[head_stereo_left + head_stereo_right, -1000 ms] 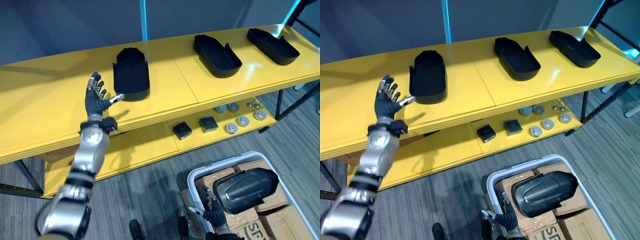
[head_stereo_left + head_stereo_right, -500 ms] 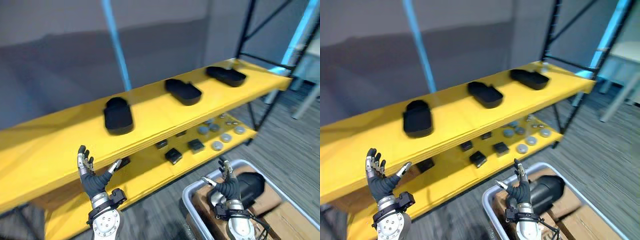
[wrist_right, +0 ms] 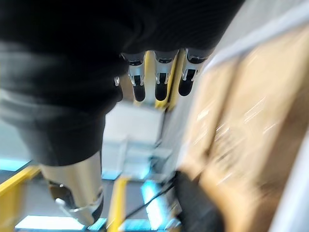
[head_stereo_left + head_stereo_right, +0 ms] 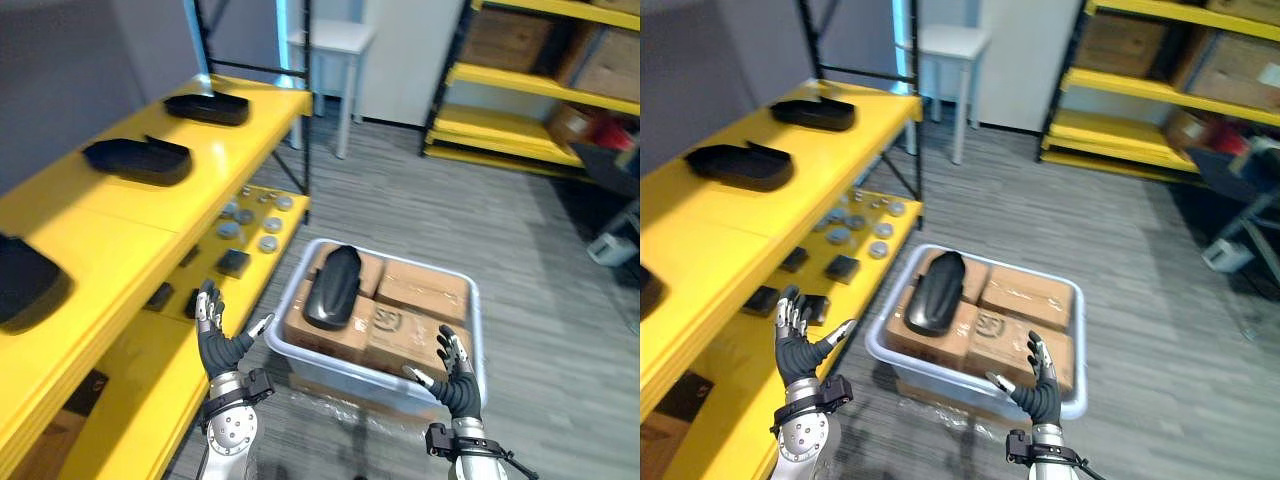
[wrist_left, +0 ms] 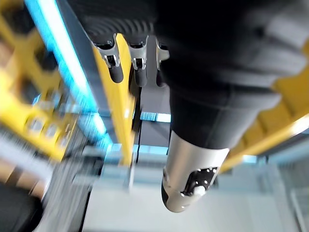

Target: Walk over and take plastic housings, then place them on the shelf

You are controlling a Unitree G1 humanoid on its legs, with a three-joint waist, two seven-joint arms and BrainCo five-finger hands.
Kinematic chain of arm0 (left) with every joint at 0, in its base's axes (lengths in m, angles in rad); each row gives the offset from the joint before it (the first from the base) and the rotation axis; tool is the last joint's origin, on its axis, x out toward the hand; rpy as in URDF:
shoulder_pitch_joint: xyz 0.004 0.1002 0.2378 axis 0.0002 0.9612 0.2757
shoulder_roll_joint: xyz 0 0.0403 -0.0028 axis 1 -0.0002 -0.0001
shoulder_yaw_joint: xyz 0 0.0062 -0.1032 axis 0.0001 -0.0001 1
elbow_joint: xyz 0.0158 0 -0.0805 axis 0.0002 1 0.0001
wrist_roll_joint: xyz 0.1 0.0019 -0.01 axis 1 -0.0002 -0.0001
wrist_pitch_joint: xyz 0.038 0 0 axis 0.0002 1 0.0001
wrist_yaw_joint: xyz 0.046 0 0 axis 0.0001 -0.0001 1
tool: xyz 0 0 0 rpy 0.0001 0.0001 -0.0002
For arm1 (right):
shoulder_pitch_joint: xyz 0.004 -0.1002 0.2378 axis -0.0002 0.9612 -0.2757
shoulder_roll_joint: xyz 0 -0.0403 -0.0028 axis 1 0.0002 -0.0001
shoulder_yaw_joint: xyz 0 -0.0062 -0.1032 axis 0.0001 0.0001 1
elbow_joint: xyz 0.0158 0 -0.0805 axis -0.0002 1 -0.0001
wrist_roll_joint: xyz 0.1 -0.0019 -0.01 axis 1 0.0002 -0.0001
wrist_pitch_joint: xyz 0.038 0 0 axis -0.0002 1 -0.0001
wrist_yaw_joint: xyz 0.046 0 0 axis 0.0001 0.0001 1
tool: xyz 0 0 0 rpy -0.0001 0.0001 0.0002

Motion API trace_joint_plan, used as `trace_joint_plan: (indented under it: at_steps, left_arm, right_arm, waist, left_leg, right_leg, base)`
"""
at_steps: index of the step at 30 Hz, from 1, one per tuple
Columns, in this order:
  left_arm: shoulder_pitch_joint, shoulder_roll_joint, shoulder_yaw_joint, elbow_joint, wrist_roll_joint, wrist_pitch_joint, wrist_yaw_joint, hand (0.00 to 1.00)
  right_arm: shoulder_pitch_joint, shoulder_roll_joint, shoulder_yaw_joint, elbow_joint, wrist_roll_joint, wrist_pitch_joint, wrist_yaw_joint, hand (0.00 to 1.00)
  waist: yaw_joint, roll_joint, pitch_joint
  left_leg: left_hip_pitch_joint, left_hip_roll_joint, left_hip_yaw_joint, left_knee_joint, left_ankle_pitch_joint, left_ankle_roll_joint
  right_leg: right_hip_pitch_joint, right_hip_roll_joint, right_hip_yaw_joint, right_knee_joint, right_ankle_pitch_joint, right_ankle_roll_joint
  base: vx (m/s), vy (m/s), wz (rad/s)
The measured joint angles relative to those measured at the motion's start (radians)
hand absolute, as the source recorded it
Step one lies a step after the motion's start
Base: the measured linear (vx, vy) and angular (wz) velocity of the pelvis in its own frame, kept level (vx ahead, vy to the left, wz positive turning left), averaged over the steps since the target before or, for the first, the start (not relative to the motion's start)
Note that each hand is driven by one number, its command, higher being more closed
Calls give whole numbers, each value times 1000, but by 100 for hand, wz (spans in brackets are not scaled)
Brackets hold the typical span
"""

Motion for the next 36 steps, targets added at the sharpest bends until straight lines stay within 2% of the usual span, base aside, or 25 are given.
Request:
trace_joint_plan:
  at_steps: [1, 2, 3, 4, 6, 7, 9, 10, 13, 15, 17, 19, 20, 21, 22, 23, 24, 26, 28, 29, 32, 33, 34, 35, 36]
  left_arm:
    - [1, 7, 1, -2, 0, 0, -5, 0]
    - [1, -2, 5, 16, -8, 4, -10, 0]
    - [8, -5, 3, 12, -10, 4, -11, 0]
    - [12, -6, -10, 15, -18, 7, -12, 0]
    - [9, -11, -46, 25, -19, 11, -37, 0]
    - [9, -11, -61, 39, -18, 10, -46, 0]
    - [-16, -12, -85, 139, -20, 11, -50, 0]
    - [-23, -13, -93, 220, -23, 13, -59, 0]
    - [-11, -6, -86, 363, -16, 36, -81, 0]
    - [24, -2, -51, 461, -9, 58, -89, 0]
    - [56, 7, -23, 504, 5, 76, -90, 0]
    - [76, 22, -14, 543, 15, 79, -93, 0]
    - [84, 25, -17, 569, 31, 80, -107, 0]
    - [88, 24, -33, 586, 48, 82, -120, 0]
    - [87, 24, -46, 594, 55, 83, -124, 0]
    - [87, 25, -60, 610, 74, 83, -134, 0]
    - [87, 43, -69, 614, 82, 87, -139, 0]
    - [79, 78, -89, 613, 82, 86, -144, 0]
    - [83, 98, -94, 612, 84, 84, -157, 0]
    - [90, 108, -92, 608, 93, 85, -158, 0]
    - [105, 143, -91, 609, 127, 85, -166, 0]
    - [112, 149, -88, 612, 143, 85, -165, 0]
    - [111, 160, -87, 625, 146, 84, -164, 0]
    - [102, 164, -87, 642, 145, 84, -162, 0]
    - [80, 171, -89, 684, 146, 84, -160, 0]
  right_arm:
    - [-1, 6, 0, 6, 0, 0, 0, 0]
    - [-39, 5, -1, 45, -1, 5, 0, 0]
    - [-54, 1, 3, 63, -1, 7, -2, 0]
    - [-81, -7, 9, 102, -2, 11, -1, 0]
    - [-76, -9, 6, 131, -9, 26, -5, 0]
    - [-70, -11, 6, 135, -17, 31, -7, 0]
    - [-64, -24, 6, 147, -18, 31, -11, 0]
    - [-67, -31, 5, 172, -18, 32, -15, 0]
    - [-76, -37, 6, 236, -17, 42, -17, 0]
    - [-118, -42, 8, 278, -15, 52, -17, 0]
    - [-159, -50, 5, 303, -15, 55, -19, 0]
    - [-194, -53, -2, 313, -15, 61, -28, 0]
    - [-222, -57, -12, 329, -14, 60, -39, 0]
    - [-244, -58, -26, 349, -14, 61, -50, 0]
    - [-251, -59, -35, 356, -14, 61, -54, 0]
    - [-262, -59, -35, 382, -14, 63, -66, 0]
    - [-262, -44, -33, 386, -14, 71, -68, 0]
    - [-261, -10, -30, 384, -14, 71, -67, 0]
    - [-271, 17, -18, 385, -17, 73, -67, 0]
    - [-286, 25, 3, 386, -17, 76, -66, 0]
    - [-324, 35, 21, 385, -18, 83, -66, 0]
    - [-352, 45, 15, 388, -18, 87, -68, 0]
    - [-379, 55, 7, 400, -18, 88, -73, 0]
    - [-395, 55, 7, 408, -18, 88, -80, 0]
    - [-429, 56, 3, 416, -17, 93, -95, 0]
  waist:
    - [1, -22, -6]
    - [3, -7, 9]
    - [9, -5, 9]
    - [15, 6, 18]
    - [-1, 10, 21]
    - [-2, 13, 22]
    - [-5, 31, 33]
    - [-9, 46, 42]
    - [-6, 58, 54]
    - [18, 68, 68]
    - [32, 65, 72]
    - [32, 59, 76]
    - [29, 53, 79]
    - [28, 57, 79]
    - [28, 69, 79]
    - [35, 73, 83]
    - [51, 49, 93]
    - [50, 22, 91]
    - [66, 18, 89]
    - [85, 17, 89]
    - [87, 14, 89]
    - [86, 18, 95]
    - [85, 32, 103]
    - [85, 32, 103]
    - [89, 17, 108]
  left_leg:
    - [-6, -16, 15, -9, 6, -4]
    - [-3, -11, 23, -43, 22, -18]
    - [3, -15, 23, -65, 28, -26]
    - [9, 0, 21, -89, 58, -29]
    - [14, 29, 22, -96, 74, -63]
    - [20, 36, 21, -99, 78, -69]
    - [26, 43, 5, -63, 71, -106]
    - [26, 45, -18, -12, 52, -133]
    - [3, 39, -48, 129, 22, -171]
    - [-72, 32, -92, 322, 23, -172]
    - [-103, 23, -105, 366, 27, -172]
    - [-113, 38, -109, 287, 10, -164]
    - [-111, 47, -116, 173, 19, -154]
    - [-104, 49, -134, 36, 48, -148]
    - [-96, 54, -152, -28, 67, -144]
    - [-79, 61, -146, -59, 167, -180]
    - [-63, 41, -137, -62, 221, -174]
    - [-58, 0, -134, -79, 223, -162]
    - [-47, -27, -109, -78, 209, -138]
    - [-37, -33, -82, -76, 193, -122]
    - [-19, -35, -57, -93, 185, -104]
    - [2, -18, -53, -117, 186, -99]
    - [11, 11, -54, -123, 185, -100]
    - [10, 23, -58, -123, 186, -102]
    - [4, 26, -66, -116, 189, -107]
  right_leg:
    - [27, -21, 8, -71, -20, 15]
    - [32, -8, 27, -147, 9, 15]
    - [16, -3, 42, -161, 47, 11]
    - [-2, 23, 71, -169, 82, -8]
    - [-2, 51, 70, -169, 88, -18]
    - [3, 57, 67, -169, 88, -18]
    - [33, 61, 54, -166, 74, -26]
    - [64, 60, 32, -157, 56, -24]
    - [119, 48, -6, -120, 2, -26]
    - [155, 36, -30, -113, -13, -30]
    - [169, 20, -38, -129, -10, -35]
    - [168, 5, -52, -131, -10, -38]
    - [167, -13, -58, -136, -10, -37]
    - [169, -28, -71, -140, -11, -28]
    - [174, -31, -76, -140, -16, -19]
    - [189, -37, -76, -140, -24, 3]
    - [204, -63, -72, -139, -28, 22]
    - [201, -103, -74, -131, -18, 39]
    - [196, -134, -66, -122, 2, 72]
    - [172, -146, -40, -90, 5, 78]
    - [104, -156, -23, 21, 11, 86]
    - [48, -144, -23, 113, 20, 98]
    - [25, -114, -24, 110, -10, 108]
    - [23, -94, -23, 70, -19, 101]
    - [23, -70, -23, -20, -1, 84]
  base:
    - [-165, -137, -93]
    - [-106, -115, -85]
    - [-90, -143, -113]
    - [-39, -120, -83]
    - [6, -149, -31]
    - [56, -112, 3]
    - [74, -43, 23]
    - [62, 9, 44]
    - [60, 24, 59]
    - [45, 27, 34]
    - [54, 95, 19]
    - [67, 103, 28]
    - [75, 139, 21]
    - [77, 172, 22]
    - [92, 225, 12]
    - [123, 262, -3]
    - [143, 272, -5]
    - [185, 253, 16]
    - [156, 194, -13]
    - [134, 167, -45]
    - [93, 137, -37]
    - [61, 62, -30]
    - [46, 38, -22]
    - [34, -38, 2]
    - [34, -98, 38]
